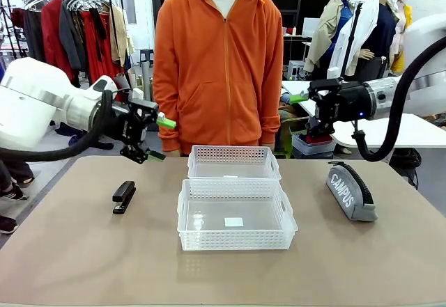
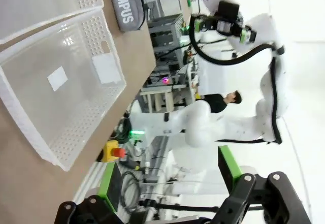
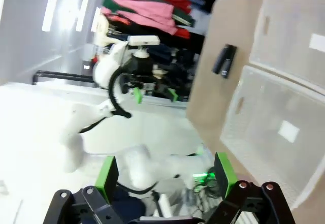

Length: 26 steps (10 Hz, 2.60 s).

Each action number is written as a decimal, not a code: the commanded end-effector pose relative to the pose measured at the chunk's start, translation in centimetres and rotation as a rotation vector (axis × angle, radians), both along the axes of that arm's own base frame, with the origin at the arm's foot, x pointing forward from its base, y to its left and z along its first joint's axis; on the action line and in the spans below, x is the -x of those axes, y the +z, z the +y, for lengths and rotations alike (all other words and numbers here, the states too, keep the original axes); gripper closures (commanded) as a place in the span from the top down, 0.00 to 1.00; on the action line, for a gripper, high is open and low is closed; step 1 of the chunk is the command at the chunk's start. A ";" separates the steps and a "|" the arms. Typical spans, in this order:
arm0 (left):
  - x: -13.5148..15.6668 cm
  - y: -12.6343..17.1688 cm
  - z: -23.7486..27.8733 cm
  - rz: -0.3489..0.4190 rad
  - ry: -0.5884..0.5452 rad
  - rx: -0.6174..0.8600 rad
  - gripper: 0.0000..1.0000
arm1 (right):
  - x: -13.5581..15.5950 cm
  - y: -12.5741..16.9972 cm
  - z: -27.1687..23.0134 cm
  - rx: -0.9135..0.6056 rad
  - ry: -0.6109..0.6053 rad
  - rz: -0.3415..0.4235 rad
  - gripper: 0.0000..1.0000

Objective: Distribute items into two baskets.
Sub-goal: Pick up the Pencil pouch that the person points to.

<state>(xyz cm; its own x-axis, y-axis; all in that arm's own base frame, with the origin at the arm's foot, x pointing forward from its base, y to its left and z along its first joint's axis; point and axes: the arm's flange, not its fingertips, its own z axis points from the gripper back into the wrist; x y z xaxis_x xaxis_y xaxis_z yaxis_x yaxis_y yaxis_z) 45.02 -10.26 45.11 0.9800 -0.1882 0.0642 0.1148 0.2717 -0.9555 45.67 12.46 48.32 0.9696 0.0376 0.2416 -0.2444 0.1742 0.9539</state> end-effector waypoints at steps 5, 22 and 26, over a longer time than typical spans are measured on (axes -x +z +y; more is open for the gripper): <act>-2.4 4.4 2.5 0.052 0.261 0.196 1.00 | -2.5 3.1 -3.1 -0.114 -0.007 0.139 1.00; -3.4 6.6 3.6 0.007 0.279 0.232 1.00 | -2.8 3.2 -4.7 -0.123 -0.008 0.155 1.00; -3.4 6.6 3.6 0.007 0.279 0.232 1.00 | -2.8 3.2 -4.7 -0.123 -0.008 0.155 1.00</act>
